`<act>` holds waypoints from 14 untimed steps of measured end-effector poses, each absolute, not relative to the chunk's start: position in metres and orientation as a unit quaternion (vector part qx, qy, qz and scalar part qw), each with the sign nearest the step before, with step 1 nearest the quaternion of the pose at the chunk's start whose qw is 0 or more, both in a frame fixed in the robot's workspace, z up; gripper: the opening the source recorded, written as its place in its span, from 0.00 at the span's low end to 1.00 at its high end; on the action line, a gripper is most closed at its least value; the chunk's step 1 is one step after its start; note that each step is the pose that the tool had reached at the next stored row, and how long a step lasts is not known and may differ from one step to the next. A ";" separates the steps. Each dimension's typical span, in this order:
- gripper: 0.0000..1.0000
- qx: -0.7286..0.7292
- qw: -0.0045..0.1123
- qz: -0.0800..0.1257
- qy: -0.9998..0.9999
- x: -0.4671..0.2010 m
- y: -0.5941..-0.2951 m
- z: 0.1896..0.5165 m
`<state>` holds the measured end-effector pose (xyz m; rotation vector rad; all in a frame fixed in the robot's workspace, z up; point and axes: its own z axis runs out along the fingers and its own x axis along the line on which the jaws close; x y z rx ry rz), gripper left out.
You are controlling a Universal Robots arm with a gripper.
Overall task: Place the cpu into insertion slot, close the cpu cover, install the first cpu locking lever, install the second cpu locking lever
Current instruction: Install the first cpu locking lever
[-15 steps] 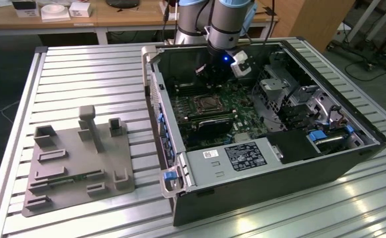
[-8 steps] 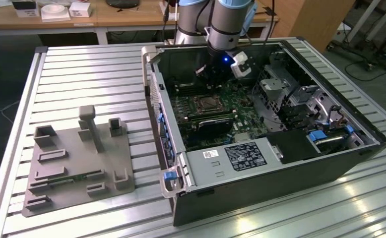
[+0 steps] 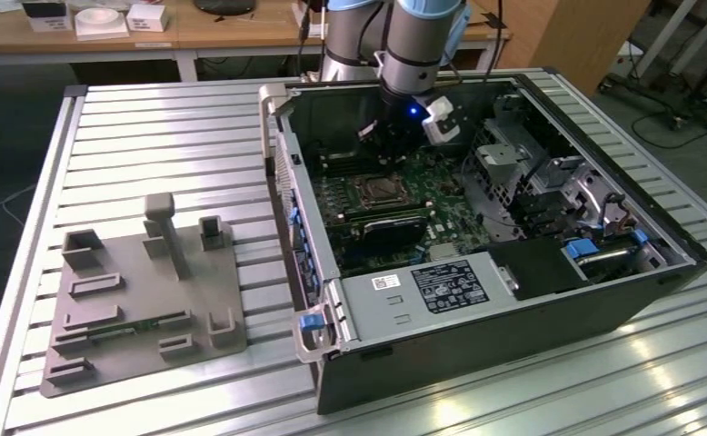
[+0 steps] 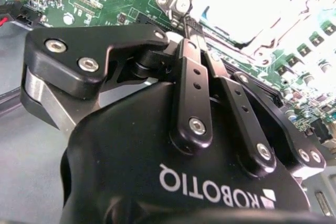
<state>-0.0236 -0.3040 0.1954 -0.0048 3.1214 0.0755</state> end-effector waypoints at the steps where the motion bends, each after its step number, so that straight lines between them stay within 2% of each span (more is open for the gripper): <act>1: 0.10 -0.002 0.010 0.024 1.000 -0.024 -0.304 0.195; 14: 0.10 -0.002 0.010 0.030 1.000 -0.024 -0.304 0.203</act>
